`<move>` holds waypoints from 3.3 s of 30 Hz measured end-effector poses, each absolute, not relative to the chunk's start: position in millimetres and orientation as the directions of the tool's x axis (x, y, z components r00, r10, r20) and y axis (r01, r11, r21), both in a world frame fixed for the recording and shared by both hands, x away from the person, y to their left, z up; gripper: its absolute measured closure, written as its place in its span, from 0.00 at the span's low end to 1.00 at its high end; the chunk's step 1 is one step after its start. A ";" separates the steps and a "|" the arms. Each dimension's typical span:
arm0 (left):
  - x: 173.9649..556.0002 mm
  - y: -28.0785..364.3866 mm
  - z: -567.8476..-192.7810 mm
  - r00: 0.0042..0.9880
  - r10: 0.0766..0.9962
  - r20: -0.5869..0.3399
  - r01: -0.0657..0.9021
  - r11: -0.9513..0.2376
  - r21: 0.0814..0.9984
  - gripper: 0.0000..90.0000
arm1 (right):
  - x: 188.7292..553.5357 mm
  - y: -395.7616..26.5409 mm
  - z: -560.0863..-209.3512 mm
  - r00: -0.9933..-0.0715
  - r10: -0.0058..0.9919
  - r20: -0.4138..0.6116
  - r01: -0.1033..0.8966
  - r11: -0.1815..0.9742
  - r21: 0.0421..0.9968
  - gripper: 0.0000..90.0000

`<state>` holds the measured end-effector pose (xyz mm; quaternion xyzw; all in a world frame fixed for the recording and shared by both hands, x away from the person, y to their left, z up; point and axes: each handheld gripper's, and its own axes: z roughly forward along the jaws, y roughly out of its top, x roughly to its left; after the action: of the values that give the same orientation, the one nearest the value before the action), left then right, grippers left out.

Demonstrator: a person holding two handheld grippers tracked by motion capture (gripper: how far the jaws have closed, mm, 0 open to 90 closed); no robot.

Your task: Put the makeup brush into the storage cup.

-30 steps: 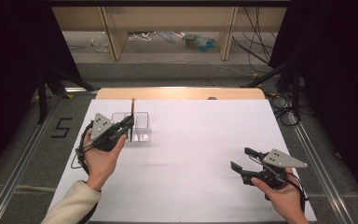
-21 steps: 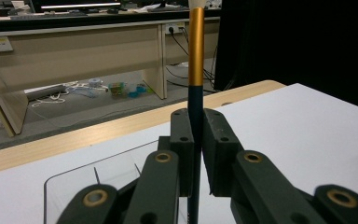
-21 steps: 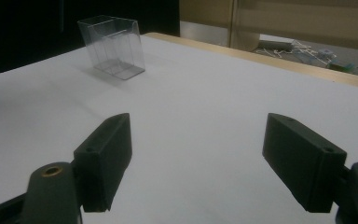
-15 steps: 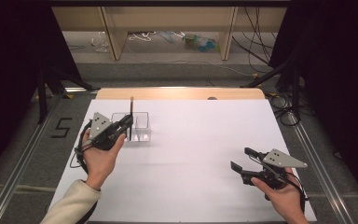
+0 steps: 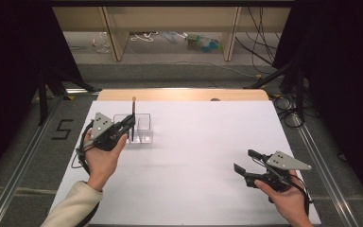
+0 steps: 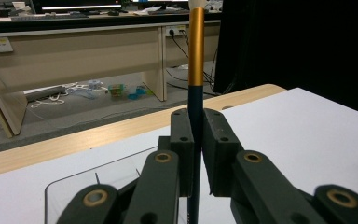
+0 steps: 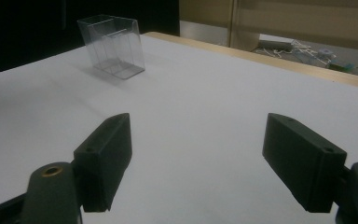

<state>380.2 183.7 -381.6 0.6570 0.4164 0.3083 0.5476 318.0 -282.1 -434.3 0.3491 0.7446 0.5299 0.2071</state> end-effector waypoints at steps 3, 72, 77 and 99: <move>381.4 183.7 -382.3 0.469 0.882 -0.052 0.205 -0.051 0.977 0.92 | 318.7 -280.8 -435.5 -0.677 0.732 0.072 0.293 0.178 0.939 0.28; 406.5 185.8 -381.6 0.435 0.898 -0.059 0.191 -0.028 0.981 0.92 | 319.1 -281.2 -435.9 -0.675 0.733 0.080 0.299 0.172 0.939 0.28; 408.0 186.7 -381.3 0.435 0.898 -0.057 0.189 -0.029 0.982 0.92 | 318.8 -281.7 -435.5 -0.676 0.732 0.078 0.303 0.180 0.936 0.28; 414.7 186.6 -376.5 0.434 0.899 -0.060 0.180 -0.021 0.983 0.92 | 318.8 -282.0 -435.4 -0.677 0.732 0.075 0.304 0.185 0.935 0.28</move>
<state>414.7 186.6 -376.5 0.6376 0.4232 0.3226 0.5570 318.8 -282.0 -435.4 0.3486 0.7431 0.5349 0.2004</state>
